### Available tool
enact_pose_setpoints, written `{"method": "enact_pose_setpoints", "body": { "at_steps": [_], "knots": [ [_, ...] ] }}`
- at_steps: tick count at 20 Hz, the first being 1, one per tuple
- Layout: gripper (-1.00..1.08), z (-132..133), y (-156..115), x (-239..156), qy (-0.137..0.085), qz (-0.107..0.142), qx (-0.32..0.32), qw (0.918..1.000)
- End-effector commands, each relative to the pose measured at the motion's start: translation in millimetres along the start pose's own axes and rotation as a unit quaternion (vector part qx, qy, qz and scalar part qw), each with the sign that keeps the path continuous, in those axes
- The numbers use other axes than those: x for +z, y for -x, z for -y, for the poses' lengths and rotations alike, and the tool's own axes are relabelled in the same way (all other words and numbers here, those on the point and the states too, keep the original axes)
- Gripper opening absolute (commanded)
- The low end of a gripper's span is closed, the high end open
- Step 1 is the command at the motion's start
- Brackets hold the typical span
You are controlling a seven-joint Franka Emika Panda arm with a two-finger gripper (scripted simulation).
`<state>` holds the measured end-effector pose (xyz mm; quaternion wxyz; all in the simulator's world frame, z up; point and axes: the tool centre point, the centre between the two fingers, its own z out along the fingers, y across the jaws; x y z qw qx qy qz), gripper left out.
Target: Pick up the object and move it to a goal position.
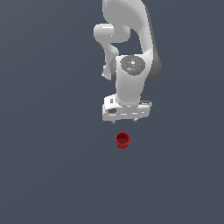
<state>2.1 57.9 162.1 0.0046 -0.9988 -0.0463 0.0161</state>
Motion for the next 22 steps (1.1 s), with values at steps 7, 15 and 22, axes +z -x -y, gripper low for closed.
{"method": "enact_pose_setpoints", "body": {
  "at_steps": [7, 15, 22],
  "knots": [
    [1.00, -0.8, -4.7, 5.4, 0.001, -0.001, -0.028, 0.9996],
    [1.00, -2.4, -16.4, 19.5, 0.004, -0.004, -0.101, 0.9948],
    [1.00, -4.5, -30.8, 38.6, 0.007, -0.008, -0.195, 0.9807]
  ]
}}
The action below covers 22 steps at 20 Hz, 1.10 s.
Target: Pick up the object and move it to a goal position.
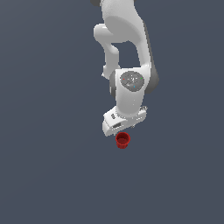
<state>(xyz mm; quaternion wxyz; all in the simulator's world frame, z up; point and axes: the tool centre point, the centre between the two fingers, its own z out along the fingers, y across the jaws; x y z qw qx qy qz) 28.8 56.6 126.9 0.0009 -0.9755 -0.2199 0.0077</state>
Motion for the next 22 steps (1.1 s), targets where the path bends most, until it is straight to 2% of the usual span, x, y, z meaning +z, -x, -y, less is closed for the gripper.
{"method": "enact_pose_setpoints", "body": {
  "at_steps": [1, 11, 22],
  "knots": [
    [1.00, -2.3, -4.4, 7.0, 0.001, -0.002, -0.034, 0.9994],
    [1.00, -8.0, -15.2, 25.5, 0.003, -0.006, -0.121, 0.9926],
    [1.00, -9.0, -16.9, 32.8, 0.003, -0.007, -0.137, 0.9906]
  ]
}}
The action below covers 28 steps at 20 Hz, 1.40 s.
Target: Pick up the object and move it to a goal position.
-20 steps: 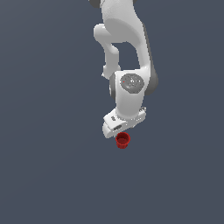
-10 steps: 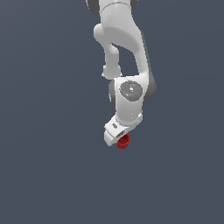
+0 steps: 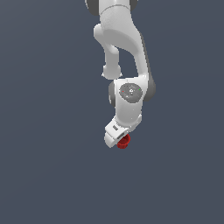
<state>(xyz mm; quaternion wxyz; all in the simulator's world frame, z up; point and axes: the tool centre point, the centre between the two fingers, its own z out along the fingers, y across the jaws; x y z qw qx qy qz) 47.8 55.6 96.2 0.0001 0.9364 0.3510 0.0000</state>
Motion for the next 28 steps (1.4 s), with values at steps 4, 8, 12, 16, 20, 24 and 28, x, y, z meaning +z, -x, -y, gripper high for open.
{"method": "enact_pose_setpoints", "body": {
  "at_steps": [4, 8, 12, 16, 20, 24, 28],
  "knots": [
    [1.00, 0.5, 0.5, 19.1, 0.000, 0.000, -0.001, 1.0000],
    [1.00, 1.1, 0.8, 40.6, 0.000, 0.000, -0.002, 1.0000],
    [1.00, 0.5, 0.3, 49.1, 0.000, 0.000, -0.003, 1.0000],
    [-1.00, 0.2, -0.3, 48.9, 0.000, 0.000, -0.003, 1.0000],
    [-1.00, 0.2, -0.3, 48.9, 0.000, 0.000, -0.003, 1.0000],
    [-1.00, 0.2, -0.3, 48.9, 0.000, 0.000, -0.003, 1.0000],
    [-1.00, -1.1, 0.6, 45.6, 0.000, 0.000, -0.002, 1.0000]
  ]
}}
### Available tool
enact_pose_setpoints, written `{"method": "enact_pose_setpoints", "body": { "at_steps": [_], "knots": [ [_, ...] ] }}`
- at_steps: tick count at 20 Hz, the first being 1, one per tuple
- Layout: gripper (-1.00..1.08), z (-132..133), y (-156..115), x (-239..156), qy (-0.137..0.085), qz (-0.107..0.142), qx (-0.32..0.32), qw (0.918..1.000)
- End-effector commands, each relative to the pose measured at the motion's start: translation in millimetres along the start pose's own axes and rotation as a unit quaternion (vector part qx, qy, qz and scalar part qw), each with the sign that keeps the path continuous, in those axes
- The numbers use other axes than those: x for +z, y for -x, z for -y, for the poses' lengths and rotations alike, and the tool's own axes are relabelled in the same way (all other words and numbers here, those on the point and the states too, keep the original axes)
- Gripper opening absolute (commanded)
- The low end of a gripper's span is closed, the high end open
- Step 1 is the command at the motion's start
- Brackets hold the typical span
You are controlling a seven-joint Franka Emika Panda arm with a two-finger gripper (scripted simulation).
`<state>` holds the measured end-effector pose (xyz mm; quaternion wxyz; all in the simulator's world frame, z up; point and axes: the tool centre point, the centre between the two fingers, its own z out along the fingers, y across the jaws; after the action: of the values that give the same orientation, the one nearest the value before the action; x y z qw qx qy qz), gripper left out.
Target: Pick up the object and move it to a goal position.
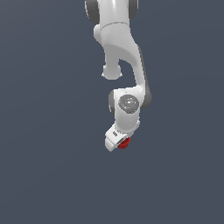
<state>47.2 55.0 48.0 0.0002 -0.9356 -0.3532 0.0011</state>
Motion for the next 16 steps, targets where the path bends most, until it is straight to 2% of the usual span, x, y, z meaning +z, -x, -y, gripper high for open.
{"method": "enact_pose_setpoints", "body": {
  "at_steps": [1, 8, 16],
  "knots": [
    [-1.00, -1.7, 0.2, -5.0, 0.001, -0.001, 0.000, 1.0000],
    [-1.00, -12.5, 6.0, -42.2, 0.001, -0.001, 0.000, 1.0000],
    [-1.00, -35.4, 17.7, -121.2, 0.000, -0.001, -0.001, 1.0000]
  ]
}}
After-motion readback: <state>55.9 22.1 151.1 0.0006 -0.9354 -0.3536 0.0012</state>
